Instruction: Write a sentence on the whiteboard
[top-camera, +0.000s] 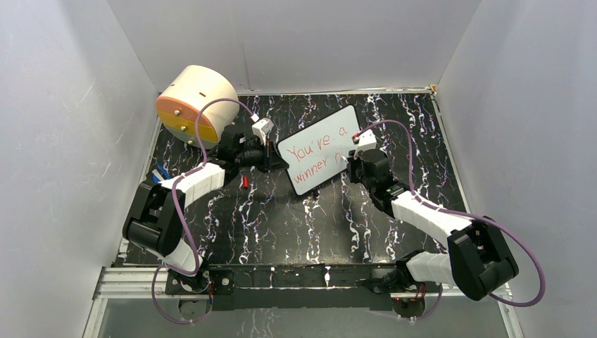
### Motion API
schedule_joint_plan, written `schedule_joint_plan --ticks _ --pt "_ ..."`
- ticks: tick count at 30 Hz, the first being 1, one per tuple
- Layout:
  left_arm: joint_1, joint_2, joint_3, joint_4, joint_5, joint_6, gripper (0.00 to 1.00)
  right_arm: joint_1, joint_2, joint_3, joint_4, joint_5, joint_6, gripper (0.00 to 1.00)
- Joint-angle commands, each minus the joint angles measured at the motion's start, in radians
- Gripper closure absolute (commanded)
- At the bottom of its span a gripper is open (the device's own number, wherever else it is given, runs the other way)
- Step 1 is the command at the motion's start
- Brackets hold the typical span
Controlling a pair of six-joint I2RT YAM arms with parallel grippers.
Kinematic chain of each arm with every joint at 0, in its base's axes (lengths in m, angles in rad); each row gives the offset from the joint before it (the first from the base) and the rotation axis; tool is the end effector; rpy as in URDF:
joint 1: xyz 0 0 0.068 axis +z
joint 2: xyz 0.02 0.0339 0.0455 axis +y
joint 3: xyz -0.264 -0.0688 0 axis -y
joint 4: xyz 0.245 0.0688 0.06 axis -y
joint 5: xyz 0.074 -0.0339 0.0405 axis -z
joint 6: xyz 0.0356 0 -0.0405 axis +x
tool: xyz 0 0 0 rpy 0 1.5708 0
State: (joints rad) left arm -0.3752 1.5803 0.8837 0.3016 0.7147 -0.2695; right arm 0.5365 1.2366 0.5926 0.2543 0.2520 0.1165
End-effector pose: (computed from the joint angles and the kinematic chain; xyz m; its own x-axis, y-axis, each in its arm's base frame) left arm 0.3097 -0.1471 0.2275 -0.5687 0.0078 -0.8225 0.7140 0.5012 -0.4888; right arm 0.2329 0.1282 0.2226 -0.3588 -0.0824 -0.9298 -0.2568 0.9664 0.0134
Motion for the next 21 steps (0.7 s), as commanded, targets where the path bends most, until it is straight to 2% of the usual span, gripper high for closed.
schedule_joint_plan --ticks 1,21 --pt "-0.004 -0.029 0.018 -0.042 -0.023 0.029 1.00 -0.001 -0.002 -0.004 0.009 0.004 0.010 1.00" --pt "-0.004 -0.028 0.024 -0.050 -0.023 0.033 1.00 -0.017 0.021 0.022 0.085 0.068 -0.009 1.00"
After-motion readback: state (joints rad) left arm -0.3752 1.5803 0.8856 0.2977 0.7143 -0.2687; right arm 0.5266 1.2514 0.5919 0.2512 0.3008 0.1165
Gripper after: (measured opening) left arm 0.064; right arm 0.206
